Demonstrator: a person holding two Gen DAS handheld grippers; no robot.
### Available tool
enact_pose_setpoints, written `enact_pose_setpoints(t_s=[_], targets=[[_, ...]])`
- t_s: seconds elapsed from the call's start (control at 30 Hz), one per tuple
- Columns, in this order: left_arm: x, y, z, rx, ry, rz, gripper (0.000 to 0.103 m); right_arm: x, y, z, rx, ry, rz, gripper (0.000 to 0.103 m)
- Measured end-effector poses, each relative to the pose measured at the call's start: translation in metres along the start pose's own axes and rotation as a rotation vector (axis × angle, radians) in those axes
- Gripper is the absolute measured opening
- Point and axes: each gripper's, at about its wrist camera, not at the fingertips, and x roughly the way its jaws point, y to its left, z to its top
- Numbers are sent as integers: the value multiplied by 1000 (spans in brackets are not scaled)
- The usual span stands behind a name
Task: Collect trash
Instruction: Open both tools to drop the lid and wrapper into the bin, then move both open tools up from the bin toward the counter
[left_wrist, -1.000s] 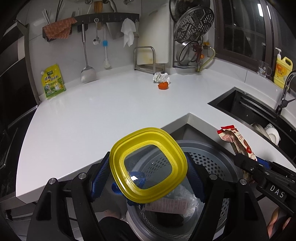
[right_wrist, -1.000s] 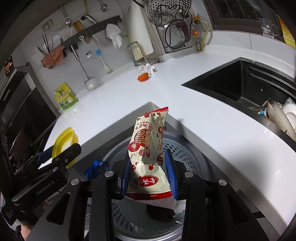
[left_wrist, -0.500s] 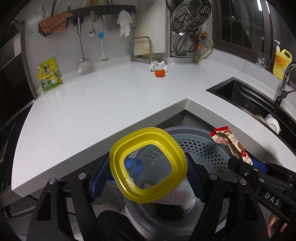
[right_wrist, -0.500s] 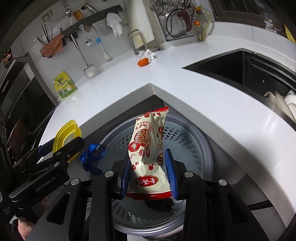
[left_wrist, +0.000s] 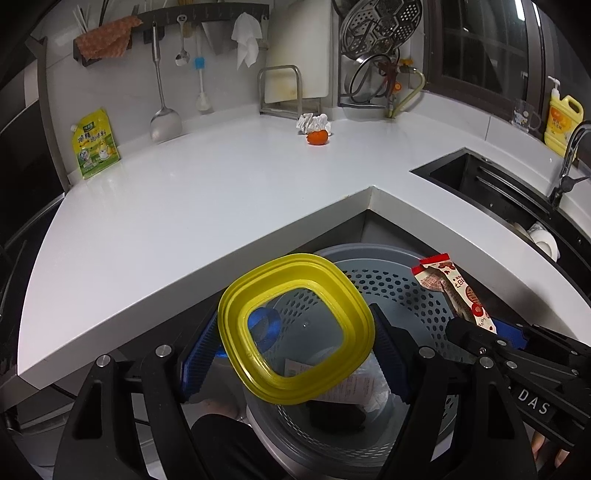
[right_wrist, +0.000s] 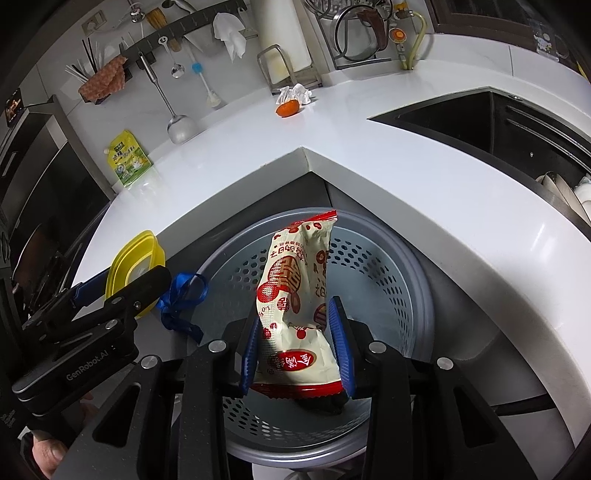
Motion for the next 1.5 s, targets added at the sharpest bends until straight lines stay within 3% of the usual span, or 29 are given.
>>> enact_pose_setpoints(t_s=[0.4, 0.47, 0.53, 0.57, 1.5], targets=[[2, 3, -2, -19, 7, -6, 78, -1, -2, 0, 4, -9, -10, 35], [2, 4, -2, -26, 8, -2, 83, -2, -2, 0, 7, -12, -13, 39], [2, 6, -2, -33, 7, 3, 85, -5, -4, -1, 15, -25, -22, 57], [2, 7, -2, -36, 8, 3, 85, -7, -4, 0, 19, -36, -24, 58], [-10, 33, 12, -89, -43, 31, 95, -3, -10, 9, 48, -54, -10, 61]])
